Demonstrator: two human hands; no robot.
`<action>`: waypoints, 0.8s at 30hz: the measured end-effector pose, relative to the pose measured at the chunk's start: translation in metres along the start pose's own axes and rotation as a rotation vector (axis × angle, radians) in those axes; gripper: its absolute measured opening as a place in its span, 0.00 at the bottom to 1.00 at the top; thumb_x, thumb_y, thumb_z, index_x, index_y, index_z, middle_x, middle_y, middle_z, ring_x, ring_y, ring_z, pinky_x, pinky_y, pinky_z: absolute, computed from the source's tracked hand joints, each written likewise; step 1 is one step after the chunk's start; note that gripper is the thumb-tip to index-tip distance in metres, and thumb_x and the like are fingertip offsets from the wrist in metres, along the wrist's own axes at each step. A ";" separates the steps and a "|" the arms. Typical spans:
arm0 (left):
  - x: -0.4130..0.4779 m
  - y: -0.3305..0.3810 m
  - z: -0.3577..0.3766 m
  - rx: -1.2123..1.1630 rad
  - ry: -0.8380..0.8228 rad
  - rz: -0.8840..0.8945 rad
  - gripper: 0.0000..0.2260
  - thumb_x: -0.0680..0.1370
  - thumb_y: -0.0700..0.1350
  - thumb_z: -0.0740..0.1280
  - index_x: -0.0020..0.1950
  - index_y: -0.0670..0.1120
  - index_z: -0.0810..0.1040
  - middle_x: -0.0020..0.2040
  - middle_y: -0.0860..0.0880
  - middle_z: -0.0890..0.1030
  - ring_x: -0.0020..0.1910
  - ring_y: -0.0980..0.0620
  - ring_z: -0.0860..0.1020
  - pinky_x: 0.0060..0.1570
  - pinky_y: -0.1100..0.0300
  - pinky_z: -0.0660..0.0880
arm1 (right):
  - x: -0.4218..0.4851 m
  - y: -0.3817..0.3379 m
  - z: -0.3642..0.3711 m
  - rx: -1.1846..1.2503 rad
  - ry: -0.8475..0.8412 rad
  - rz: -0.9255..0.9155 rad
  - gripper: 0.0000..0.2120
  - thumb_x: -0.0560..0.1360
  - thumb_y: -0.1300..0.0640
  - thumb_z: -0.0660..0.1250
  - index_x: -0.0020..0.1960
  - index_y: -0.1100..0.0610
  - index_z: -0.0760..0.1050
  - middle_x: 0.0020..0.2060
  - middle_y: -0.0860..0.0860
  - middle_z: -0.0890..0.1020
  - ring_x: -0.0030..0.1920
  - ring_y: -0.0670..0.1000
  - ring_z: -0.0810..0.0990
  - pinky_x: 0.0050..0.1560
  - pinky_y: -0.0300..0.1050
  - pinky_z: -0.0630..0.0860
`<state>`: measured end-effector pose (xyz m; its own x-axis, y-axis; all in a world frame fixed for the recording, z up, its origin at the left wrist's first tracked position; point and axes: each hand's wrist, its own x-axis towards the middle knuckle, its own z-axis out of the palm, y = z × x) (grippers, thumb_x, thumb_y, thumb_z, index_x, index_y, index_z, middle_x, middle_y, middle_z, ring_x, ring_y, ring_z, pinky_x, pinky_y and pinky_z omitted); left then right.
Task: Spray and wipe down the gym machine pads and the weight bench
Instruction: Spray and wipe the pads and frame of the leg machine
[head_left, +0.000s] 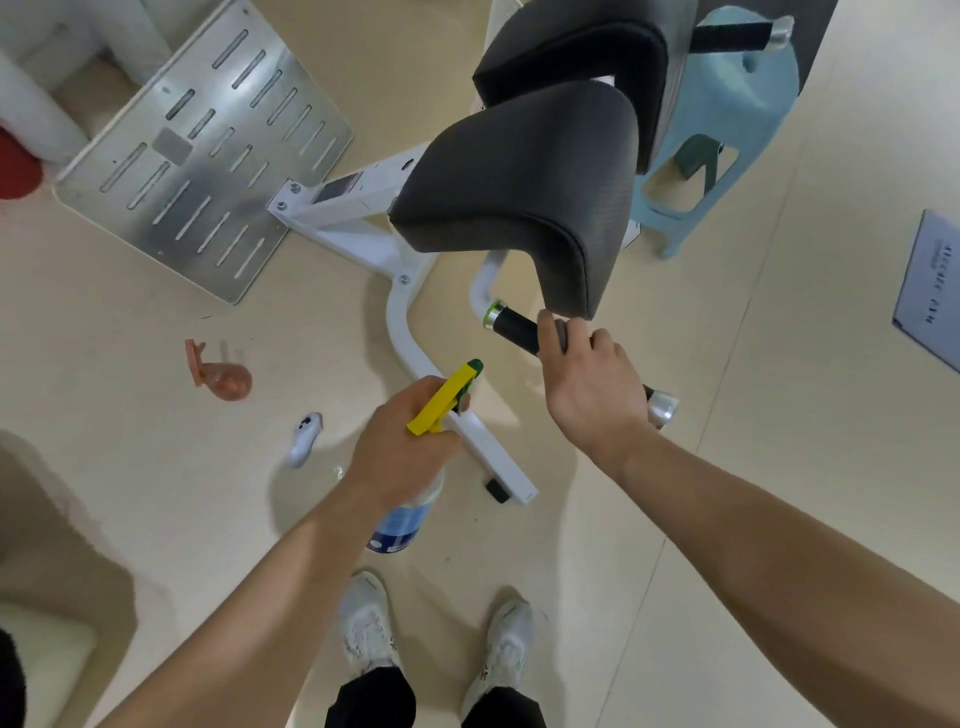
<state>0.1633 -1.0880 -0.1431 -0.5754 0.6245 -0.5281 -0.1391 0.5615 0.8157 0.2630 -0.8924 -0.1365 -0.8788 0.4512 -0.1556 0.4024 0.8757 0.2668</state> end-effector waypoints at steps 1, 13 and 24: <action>0.001 0.000 -0.002 -0.017 0.004 -0.004 0.17 0.64 0.42 0.63 0.50 0.54 0.80 0.34 0.48 0.75 0.30 0.50 0.68 0.38 0.52 0.70 | 0.003 -0.003 0.000 0.016 0.000 0.002 0.23 0.76 0.64 0.59 0.71 0.62 0.64 0.48 0.61 0.73 0.37 0.59 0.67 0.36 0.52 0.67; 0.012 0.013 -0.002 0.002 0.061 0.022 0.16 0.69 0.35 0.66 0.51 0.52 0.80 0.46 0.45 0.82 0.31 0.54 0.70 0.41 0.55 0.71 | 0.047 -0.042 0.005 0.124 0.112 -0.092 0.19 0.81 0.57 0.61 0.70 0.56 0.68 0.55 0.58 0.77 0.47 0.59 0.79 0.38 0.50 0.74; 0.015 0.041 0.021 0.054 0.040 0.057 0.16 0.70 0.34 0.67 0.49 0.54 0.80 0.47 0.51 0.83 0.35 0.50 0.73 0.43 0.55 0.72 | -0.039 0.033 0.001 0.104 0.091 -0.163 0.17 0.69 0.68 0.62 0.54 0.56 0.80 0.57 0.59 0.79 0.39 0.59 0.78 0.37 0.48 0.75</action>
<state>0.1662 -1.0443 -0.1227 -0.6132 0.6348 -0.4702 -0.0618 0.5548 0.8297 0.3105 -0.8810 -0.1230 -0.9522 0.2883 -0.1006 0.2726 0.9511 0.1450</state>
